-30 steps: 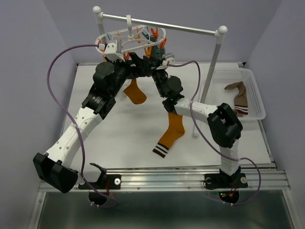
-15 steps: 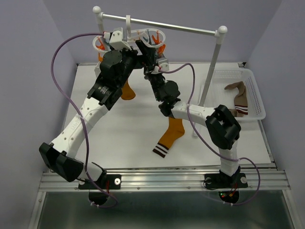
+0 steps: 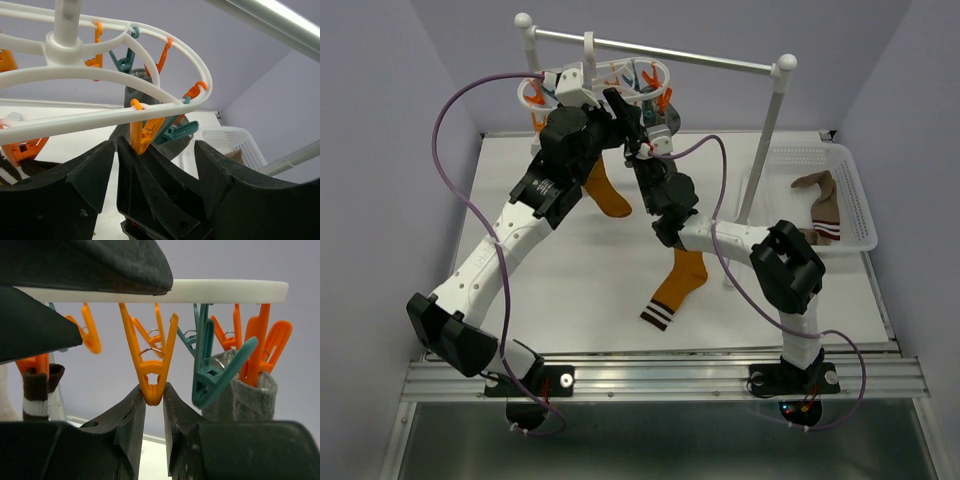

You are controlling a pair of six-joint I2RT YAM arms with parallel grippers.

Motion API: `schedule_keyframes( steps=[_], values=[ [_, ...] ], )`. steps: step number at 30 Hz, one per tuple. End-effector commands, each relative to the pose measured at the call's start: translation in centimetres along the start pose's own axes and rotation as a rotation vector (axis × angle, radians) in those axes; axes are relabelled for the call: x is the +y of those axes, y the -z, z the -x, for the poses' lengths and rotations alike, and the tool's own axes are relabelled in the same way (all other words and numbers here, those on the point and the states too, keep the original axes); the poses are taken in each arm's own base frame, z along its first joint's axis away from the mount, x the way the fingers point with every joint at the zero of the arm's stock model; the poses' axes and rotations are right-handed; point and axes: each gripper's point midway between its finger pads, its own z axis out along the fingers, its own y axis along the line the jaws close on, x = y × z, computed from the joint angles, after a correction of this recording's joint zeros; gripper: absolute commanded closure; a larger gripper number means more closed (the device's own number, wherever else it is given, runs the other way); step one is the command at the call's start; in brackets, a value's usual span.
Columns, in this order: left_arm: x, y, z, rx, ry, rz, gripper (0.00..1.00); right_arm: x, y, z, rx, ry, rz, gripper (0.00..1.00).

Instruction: Clip the socks to the hanger

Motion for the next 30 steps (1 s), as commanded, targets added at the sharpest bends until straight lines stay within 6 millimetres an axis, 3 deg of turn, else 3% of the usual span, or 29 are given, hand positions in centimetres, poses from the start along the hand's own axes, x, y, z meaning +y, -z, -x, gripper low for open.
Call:
schedule_keyframes(
  steps=[1,4,15,22,30],
  values=[
    [-0.7,0.1,1.3,-0.041,-0.024,-0.010,0.25,0.4,-0.5,4.1,-0.071,-0.021,-0.011,0.75],
    [0.0,-0.2,1.3,-0.047,-0.030,0.040,0.35,0.8,-0.2,3.9,-0.028,-0.023,0.000,0.75],
    [0.2,-1.2,0.9,-0.026,-0.092,0.061,0.35,2.0,0.2,5.0,0.045,-0.144,0.078,0.74],
    [0.6,-1.9,0.5,-0.023,-0.134,0.076,0.35,3.4,1.0,5.1,0.011,-0.147,0.168,0.73],
    [0.8,-2.7,0.0,0.011,-0.169,0.091,0.32,3.4,1.5,6.3,-0.079,-0.148,0.190,0.74]
  ],
)
